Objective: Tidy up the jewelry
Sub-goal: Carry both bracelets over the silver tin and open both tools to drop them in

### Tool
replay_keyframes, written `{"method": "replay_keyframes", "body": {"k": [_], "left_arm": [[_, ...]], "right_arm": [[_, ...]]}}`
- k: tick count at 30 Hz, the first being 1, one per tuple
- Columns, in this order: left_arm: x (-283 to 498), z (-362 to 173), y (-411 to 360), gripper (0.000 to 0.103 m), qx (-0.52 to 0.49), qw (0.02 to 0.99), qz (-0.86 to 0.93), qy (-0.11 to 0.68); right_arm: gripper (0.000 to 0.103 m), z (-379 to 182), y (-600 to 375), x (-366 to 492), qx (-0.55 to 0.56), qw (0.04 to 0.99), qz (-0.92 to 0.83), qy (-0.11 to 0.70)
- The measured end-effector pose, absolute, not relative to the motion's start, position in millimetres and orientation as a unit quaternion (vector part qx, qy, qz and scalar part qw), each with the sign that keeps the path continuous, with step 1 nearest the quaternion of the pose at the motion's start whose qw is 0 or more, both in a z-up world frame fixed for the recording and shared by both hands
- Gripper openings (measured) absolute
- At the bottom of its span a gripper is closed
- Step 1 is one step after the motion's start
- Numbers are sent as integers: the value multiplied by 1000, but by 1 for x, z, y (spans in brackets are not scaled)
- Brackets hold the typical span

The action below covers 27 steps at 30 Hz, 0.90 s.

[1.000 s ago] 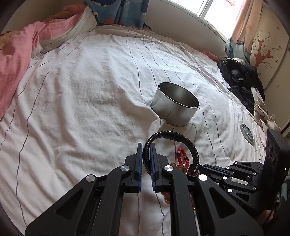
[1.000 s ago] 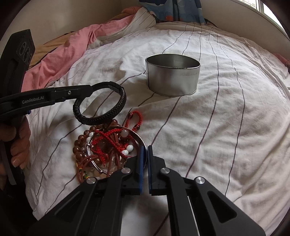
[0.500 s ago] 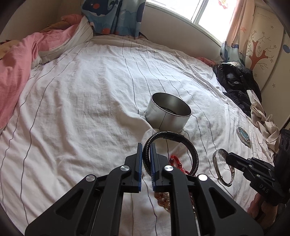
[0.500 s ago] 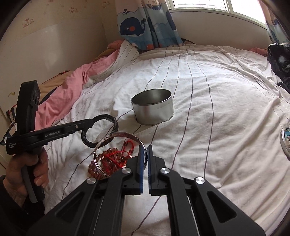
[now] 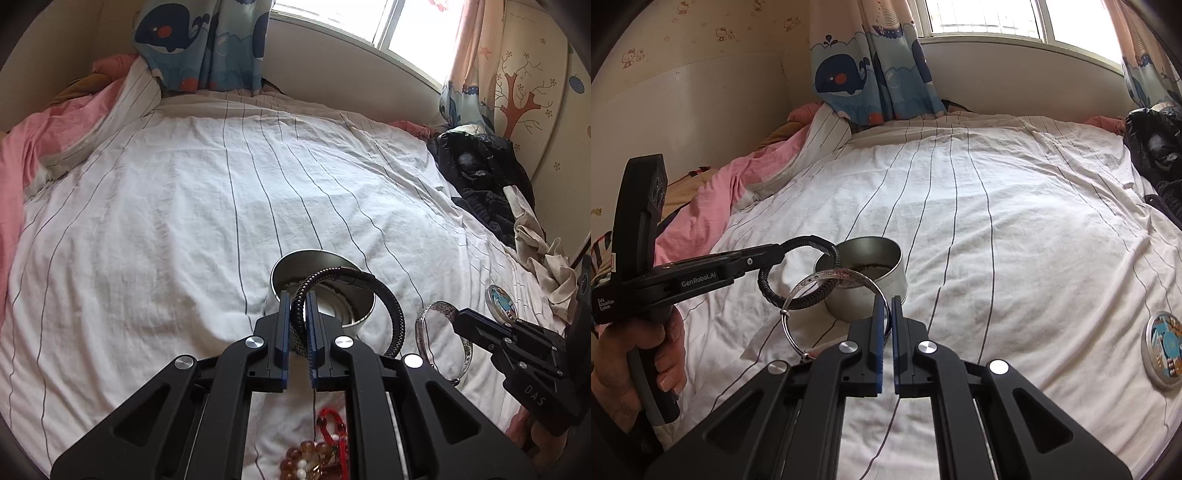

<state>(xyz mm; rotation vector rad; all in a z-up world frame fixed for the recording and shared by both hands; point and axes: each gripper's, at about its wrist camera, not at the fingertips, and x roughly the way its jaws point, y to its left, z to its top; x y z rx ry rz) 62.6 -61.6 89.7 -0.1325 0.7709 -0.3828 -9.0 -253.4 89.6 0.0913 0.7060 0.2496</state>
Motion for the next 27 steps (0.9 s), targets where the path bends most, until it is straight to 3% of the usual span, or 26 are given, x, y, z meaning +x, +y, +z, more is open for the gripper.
{"method": "replay_keyframes", "body": {"k": [11,20,21,22,24,27], "left_arm": [[120,59,-87,9,-46,891,-182,413],[102,88,-39,27,-78,909,-152,380],[97,90,-34,28,-82,910,-150,379],[91,91,-30,29,-84,910,-149,378],[77,92,-23,31,-85,910,-149,377],[52,87,-18,36,-86,908,-152,380]], "right_arm": [[5,70,-241,54,24,926,120,356],[6,62,-211,83,-4,918,132,373],[9,59,-208,86,-14,917,126,378],[25,57,-206,86,-19,917,121,380],[39,61,-207,75,-17,923,112,368],[40,71,-212,46,-12,927,113,357]]}}
